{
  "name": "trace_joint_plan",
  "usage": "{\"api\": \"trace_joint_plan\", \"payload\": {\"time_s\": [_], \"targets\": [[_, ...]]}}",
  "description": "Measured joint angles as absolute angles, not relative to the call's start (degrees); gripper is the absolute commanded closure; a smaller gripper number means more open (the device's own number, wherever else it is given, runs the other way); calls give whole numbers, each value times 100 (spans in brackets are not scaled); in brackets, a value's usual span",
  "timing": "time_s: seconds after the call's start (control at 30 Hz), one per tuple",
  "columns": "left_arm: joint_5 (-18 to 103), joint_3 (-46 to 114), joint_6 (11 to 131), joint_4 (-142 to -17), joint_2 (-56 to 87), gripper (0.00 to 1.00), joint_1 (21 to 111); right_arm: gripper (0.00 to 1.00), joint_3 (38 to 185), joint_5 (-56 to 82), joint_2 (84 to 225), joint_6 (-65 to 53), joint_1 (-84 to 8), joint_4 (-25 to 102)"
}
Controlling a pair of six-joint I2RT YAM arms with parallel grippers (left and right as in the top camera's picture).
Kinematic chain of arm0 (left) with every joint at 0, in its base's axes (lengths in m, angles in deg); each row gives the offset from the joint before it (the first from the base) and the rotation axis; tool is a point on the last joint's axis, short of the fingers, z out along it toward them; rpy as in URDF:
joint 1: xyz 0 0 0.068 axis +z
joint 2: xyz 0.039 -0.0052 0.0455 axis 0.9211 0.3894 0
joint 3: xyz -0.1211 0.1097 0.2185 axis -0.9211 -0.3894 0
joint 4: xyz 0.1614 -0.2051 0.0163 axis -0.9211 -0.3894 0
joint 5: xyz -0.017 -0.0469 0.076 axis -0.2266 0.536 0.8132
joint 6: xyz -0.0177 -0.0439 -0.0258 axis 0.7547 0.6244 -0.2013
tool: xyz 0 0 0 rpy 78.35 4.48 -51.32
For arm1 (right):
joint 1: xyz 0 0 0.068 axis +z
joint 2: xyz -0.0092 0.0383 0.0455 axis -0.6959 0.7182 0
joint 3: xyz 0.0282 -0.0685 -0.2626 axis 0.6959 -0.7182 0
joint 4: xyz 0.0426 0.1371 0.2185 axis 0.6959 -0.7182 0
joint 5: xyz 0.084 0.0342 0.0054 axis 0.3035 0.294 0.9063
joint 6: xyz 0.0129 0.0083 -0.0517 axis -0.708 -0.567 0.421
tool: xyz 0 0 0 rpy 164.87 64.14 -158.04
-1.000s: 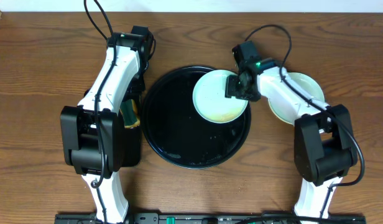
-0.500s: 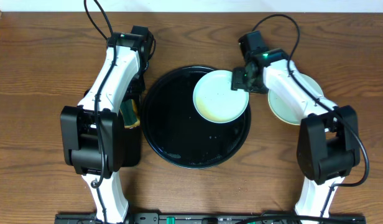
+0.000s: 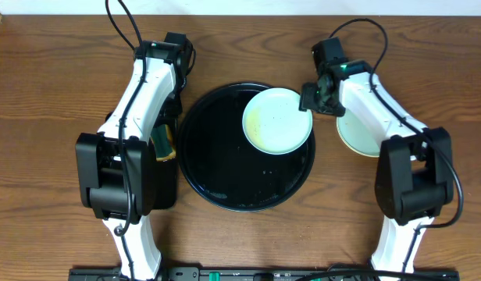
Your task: Clean dirty plates on tray and stack at the side
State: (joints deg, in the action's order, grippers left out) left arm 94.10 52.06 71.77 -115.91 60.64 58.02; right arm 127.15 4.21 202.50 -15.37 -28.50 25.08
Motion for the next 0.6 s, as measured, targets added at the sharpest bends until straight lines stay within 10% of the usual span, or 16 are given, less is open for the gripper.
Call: {"api": "trace_joint_plan", "payload": {"time_s": [0.2,0.53,0.6], "targets": [[9408,5206,7177,-11593,6064,52,5804,63,12691,535,20276,-1504,-2800,2574],[9408,5206,7177,-11602,6064,52,5804,68,12688,1040,20693,-1500,-2789,2641],[9408,5206,7175,-11613,6064,51,5804,90,12691,1123,20789,-1496,-2778,2672]]}}
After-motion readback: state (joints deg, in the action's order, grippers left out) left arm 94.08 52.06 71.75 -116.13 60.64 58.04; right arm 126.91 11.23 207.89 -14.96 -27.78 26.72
